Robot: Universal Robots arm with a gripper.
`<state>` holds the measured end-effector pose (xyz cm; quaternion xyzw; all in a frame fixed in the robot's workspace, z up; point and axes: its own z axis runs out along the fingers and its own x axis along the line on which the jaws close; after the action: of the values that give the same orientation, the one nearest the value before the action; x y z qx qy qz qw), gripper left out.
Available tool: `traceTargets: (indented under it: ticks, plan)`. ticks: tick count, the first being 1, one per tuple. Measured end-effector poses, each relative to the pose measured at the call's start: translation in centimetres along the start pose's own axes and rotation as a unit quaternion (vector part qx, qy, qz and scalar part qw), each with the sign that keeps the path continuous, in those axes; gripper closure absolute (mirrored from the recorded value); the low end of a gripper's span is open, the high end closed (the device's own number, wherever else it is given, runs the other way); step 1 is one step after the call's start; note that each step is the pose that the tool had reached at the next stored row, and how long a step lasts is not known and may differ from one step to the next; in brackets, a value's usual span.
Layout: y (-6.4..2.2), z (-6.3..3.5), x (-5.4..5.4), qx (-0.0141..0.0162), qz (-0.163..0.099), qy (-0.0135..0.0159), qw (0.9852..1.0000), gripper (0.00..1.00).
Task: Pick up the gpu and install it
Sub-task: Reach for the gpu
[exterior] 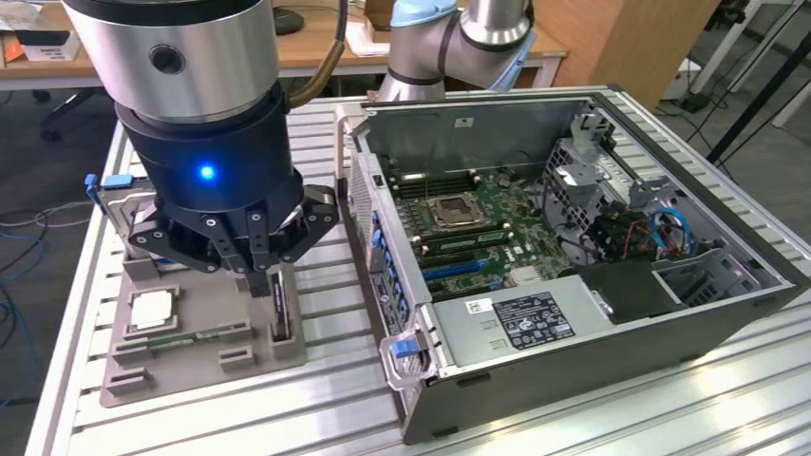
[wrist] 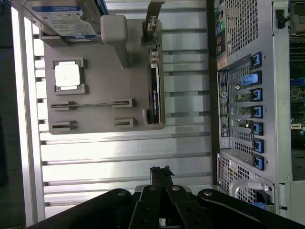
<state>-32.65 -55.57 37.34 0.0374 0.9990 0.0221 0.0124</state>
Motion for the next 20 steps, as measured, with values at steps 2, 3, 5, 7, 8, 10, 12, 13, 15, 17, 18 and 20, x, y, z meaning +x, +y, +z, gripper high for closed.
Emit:
traceTargets:
  ticks: [2, 3, 5, 7, 8, 10, 12, 13, 15, 17, 18, 20]
  plan:
    - [0.00, 0.00, 0.0, 0.0000, 0.000, 0.0000, 1.0000, 0.89]
    - [0.00, 0.00, 0.0, 0.0000, 0.000, 0.0000, 1.0000, 0.89]
    - [0.00, 0.00, 0.0, 0.0000, 0.000, 0.0000, 1.0000, 0.89]
    - [0.00, 0.00, 0.0, 0.0000, 0.000, 0.0000, 1.0000, 0.89]
    - [0.00, 0.00, 0.0, 0.0000, 0.000, 0.0000, 1.0000, 0.89]
    - [0.00, 0.00, 0.0, 0.0000, 0.000, 0.0000, 1.0000, 0.89]
    - [0.00, 0.00, 0.0, 0.0000, 0.000, 0.0000, 1.0000, 0.89]
    - [0.00, 0.00, 0.0, 0.0000, 0.000, 0.0000, 1.0000, 0.89]
    - [0.43, 0.05, 0.0, 0.0001, 0.000, 0.0001, 1.0000, 0.89]
    - [1.15, 0.29, 0.1, 0.0000, 0.000, 0.0000, 1.0000, 0.89]
    - [1.46, 0.40, 0.1, 0.0000, 0.000, 0.0000, 1.0000, 0.89]
    - [2.17, 0.67, 0.2, -0.0001, 0.000, 0.0000, 1.0000, 0.89]
